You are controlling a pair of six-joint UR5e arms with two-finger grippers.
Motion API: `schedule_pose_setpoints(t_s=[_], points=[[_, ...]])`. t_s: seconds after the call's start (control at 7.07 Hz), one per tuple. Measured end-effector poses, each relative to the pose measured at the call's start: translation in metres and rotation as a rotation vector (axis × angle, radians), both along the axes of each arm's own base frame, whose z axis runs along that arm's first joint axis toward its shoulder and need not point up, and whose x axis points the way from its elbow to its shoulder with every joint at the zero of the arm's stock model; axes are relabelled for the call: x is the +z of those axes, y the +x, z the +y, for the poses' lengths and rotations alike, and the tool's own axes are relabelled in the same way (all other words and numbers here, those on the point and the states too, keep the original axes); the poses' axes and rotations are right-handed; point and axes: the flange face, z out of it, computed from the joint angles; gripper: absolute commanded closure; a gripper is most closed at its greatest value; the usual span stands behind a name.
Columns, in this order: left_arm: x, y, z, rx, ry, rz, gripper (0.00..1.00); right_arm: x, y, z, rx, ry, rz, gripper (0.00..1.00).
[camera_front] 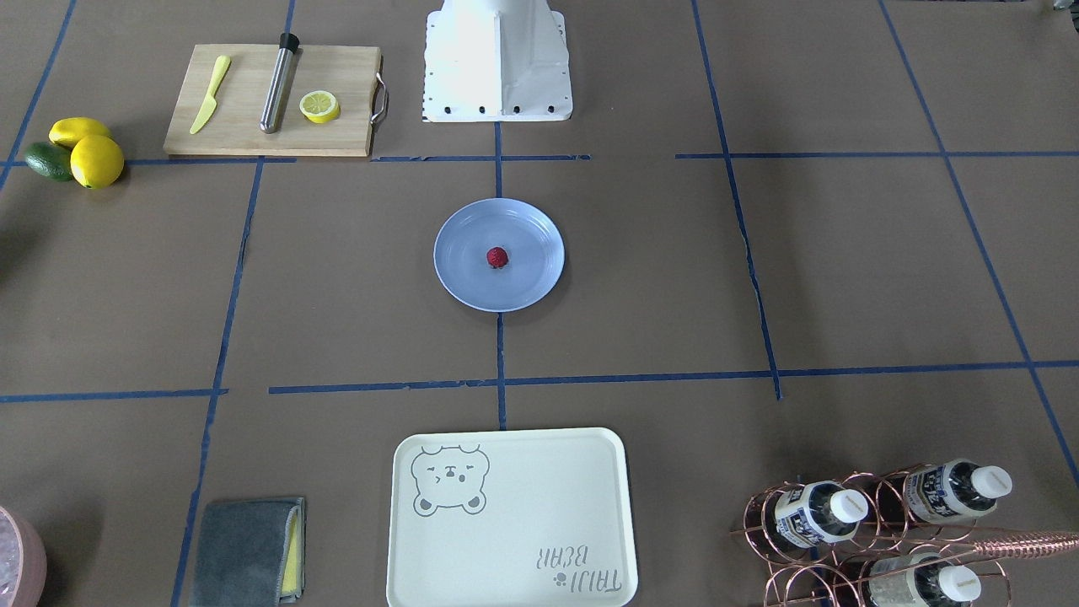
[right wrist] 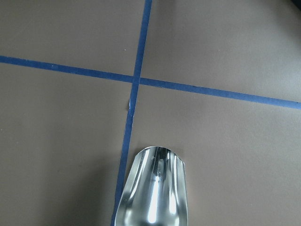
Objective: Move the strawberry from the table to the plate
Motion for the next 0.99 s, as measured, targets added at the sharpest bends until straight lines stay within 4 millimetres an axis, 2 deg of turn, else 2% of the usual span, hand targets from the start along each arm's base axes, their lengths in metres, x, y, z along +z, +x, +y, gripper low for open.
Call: schedule_pose_setpoints(t_s=[0.99], points=[[-0.0019,0.0001,-0.0007,0.000,0.006,0.001,0.00,0.0045,-0.0001,0.0052,0.001,-0.010,-0.002,0.00]])
